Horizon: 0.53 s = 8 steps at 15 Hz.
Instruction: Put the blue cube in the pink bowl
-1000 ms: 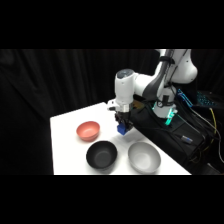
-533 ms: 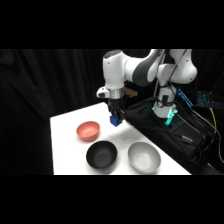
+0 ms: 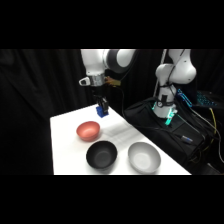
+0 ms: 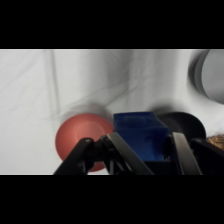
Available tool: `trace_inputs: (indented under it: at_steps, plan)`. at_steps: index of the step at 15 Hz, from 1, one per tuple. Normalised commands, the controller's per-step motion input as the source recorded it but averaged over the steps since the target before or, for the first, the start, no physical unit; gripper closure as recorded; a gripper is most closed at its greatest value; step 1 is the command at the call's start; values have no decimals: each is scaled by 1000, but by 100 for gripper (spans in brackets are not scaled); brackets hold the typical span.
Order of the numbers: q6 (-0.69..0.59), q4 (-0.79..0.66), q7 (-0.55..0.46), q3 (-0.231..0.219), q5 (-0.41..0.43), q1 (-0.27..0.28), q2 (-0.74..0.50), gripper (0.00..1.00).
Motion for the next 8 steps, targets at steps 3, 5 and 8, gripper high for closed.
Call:
trace_inputs:
  at_steps: [3,5,8]
  plan:
    - [-239,628,-138,-18,207,-120,395,74]
    - [-139,578,-105,-3,197,-113,411,74]
    - [-8,483,-31,-5,149,-105,408,74]
